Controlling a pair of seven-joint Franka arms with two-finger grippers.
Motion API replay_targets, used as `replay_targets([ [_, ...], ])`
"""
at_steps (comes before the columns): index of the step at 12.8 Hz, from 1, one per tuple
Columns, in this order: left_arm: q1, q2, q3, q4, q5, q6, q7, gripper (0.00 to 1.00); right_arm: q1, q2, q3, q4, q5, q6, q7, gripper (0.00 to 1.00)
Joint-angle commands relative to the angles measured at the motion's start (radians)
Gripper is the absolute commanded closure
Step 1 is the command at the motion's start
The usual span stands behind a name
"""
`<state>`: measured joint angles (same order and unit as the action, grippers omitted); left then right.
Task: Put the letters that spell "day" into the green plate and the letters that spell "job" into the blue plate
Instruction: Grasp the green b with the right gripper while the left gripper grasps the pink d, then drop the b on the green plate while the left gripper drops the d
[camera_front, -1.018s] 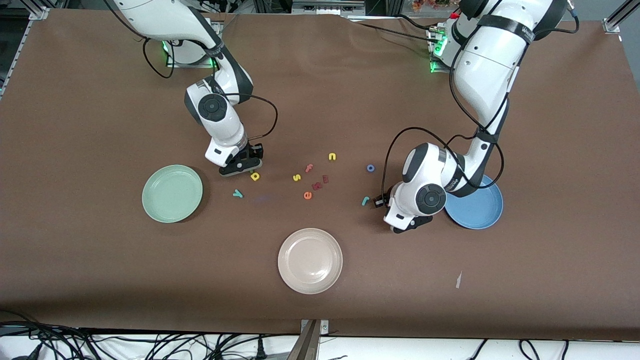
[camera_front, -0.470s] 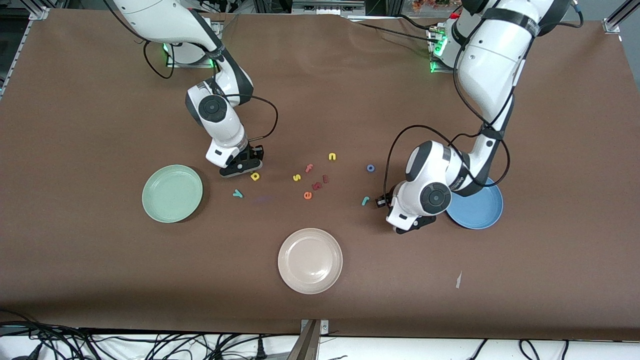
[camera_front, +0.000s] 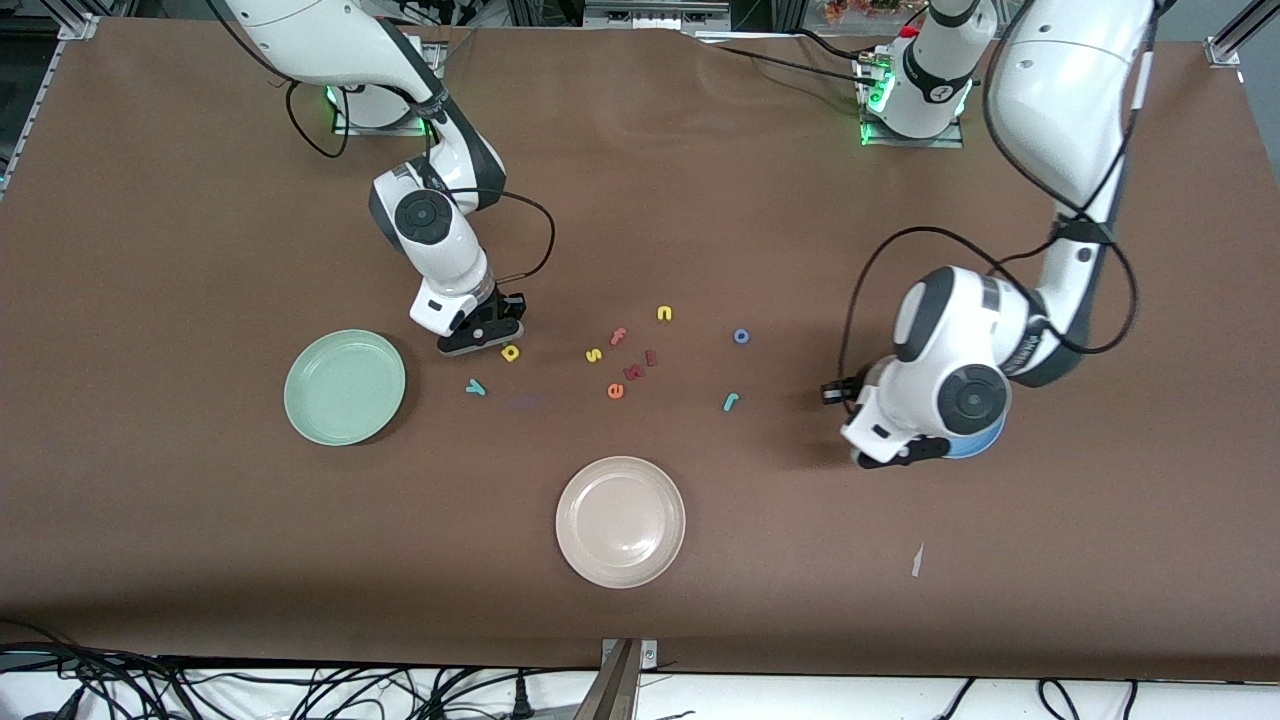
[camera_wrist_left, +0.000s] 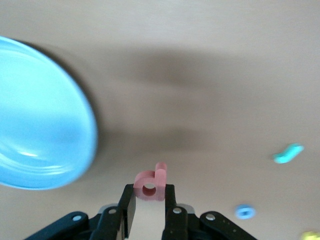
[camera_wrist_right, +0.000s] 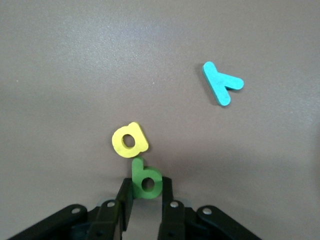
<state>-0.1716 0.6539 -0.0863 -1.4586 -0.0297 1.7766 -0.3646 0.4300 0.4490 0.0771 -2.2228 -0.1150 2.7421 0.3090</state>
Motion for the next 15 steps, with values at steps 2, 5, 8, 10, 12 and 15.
replay_targets([
  [2,0.101,-0.031,-0.006,-0.034,0.109,-0.049,0.197,0.84,-0.045,-0.084,-0.007,-0.005,0.001,-0.077,-0.036,0.78],
  [5,0.219,0.03,-0.007,-0.046,0.111,-0.036,0.361,0.84,-0.16,-0.145,-0.005,-0.003,0.0,-0.149,-0.21,0.78],
  [8,0.23,0.053,-0.007,-0.078,0.102,-0.011,0.374,0.79,-0.302,-0.179,-0.005,-0.005,-0.003,-0.202,-0.399,0.77],
  [10,0.228,0.055,-0.009,-0.109,0.097,-0.009,0.374,0.74,-0.41,-0.161,-0.005,-0.003,-0.005,-0.193,-0.535,0.73],
  [12,0.227,0.055,-0.012,-0.111,0.093,-0.012,0.368,0.11,-0.428,-0.156,-0.003,0.0,-0.002,-0.191,-0.542,0.5],
  [15,0.208,0.04,-0.024,-0.108,0.051,-0.041,0.359,0.0,-0.427,-0.136,0.032,0.041,0.035,-0.194,-0.524,0.43],
])
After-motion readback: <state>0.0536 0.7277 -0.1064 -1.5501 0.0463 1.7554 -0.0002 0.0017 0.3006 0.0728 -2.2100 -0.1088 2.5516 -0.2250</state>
